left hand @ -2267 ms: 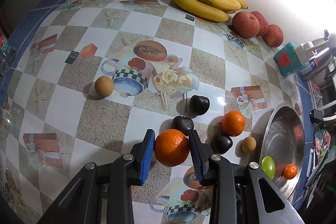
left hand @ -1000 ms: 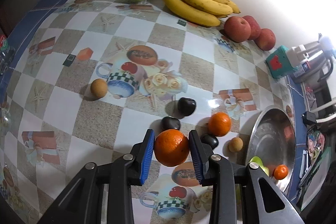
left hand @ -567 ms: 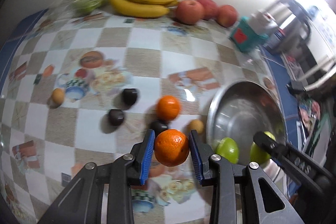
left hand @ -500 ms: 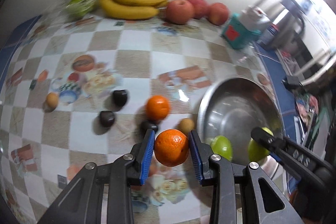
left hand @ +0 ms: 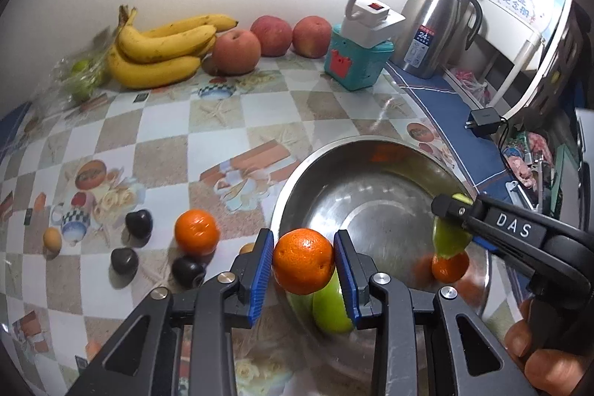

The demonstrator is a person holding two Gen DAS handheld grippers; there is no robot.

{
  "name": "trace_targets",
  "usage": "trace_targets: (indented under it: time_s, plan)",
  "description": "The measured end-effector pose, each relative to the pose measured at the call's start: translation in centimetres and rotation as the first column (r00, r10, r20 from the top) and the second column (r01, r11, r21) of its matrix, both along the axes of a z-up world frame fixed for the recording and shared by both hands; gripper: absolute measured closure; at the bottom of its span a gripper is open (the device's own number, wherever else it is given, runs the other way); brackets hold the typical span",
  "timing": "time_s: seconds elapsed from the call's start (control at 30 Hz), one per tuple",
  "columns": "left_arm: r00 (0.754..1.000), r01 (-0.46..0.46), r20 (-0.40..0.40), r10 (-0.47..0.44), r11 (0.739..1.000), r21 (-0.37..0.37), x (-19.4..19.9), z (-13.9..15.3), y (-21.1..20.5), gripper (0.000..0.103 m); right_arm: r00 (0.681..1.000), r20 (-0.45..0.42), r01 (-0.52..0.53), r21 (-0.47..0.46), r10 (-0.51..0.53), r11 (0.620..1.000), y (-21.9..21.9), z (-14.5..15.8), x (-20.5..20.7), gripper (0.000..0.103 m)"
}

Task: Organize fruits
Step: 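Carry the apple with the right tool while the left tool carries the tangerine over the bowl, then open the right tool to drop the apple while the left tool releases the tangerine into the bowl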

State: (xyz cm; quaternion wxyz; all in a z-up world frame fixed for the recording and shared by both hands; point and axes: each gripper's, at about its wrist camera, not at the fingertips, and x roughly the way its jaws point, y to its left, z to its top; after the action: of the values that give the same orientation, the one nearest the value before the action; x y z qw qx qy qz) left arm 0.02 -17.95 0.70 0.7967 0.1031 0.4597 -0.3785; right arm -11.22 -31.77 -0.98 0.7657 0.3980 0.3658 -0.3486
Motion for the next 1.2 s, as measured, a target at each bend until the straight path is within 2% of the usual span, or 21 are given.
trace_targets:
  time_s: [0.23,0.4,0.53,0.67,0.9,1.2]
  plan:
    - [1.000,0.018,0.023,-0.018,1.000,0.016,-0.4,-1.3,-1.7,0.067,1.000,-0.005,-0.030,-0.098,0.029,0.995,-0.4,-0.6,0.9,0.063]
    - [0.999,0.036,0.039,-0.037,0.999,0.028,-0.7,-2.4,-2.7,0.067,0.999,-0.028,-0.040,-0.126,0.037,0.991,-0.5,-1.1,1.6,0.063]
    - [0.999,0.039,0.032,-0.040,0.999,0.022,-0.7,-2.6,-3.2,0.067,0.999,-0.043,-0.039,-0.123,0.034,0.992,-0.8,-1.6,1.9,0.063]
    - [0.997,0.052,0.058,-0.055,0.997,0.049,-0.9,-2.9,-4.0,0.067,0.998,-0.053,-0.043,-0.117,0.037,0.992,-0.9,-1.8,2.1,0.063]
    - [0.997,0.055,0.047,-0.058,0.996,0.064,-0.6,-3.5,-4.5,0.067,0.996,-0.075,-0.050,-0.110,0.042,0.993,-0.7,-2.3,2.5,0.063]
    - [0.997,0.062,0.046,-0.065,0.996,0.070,-0.5,-3.4,-4.9,0.065,0.995,-0.079,-0.065,-0.135,0.055,0.989,-0.2,-1.7,2.9,0.063]
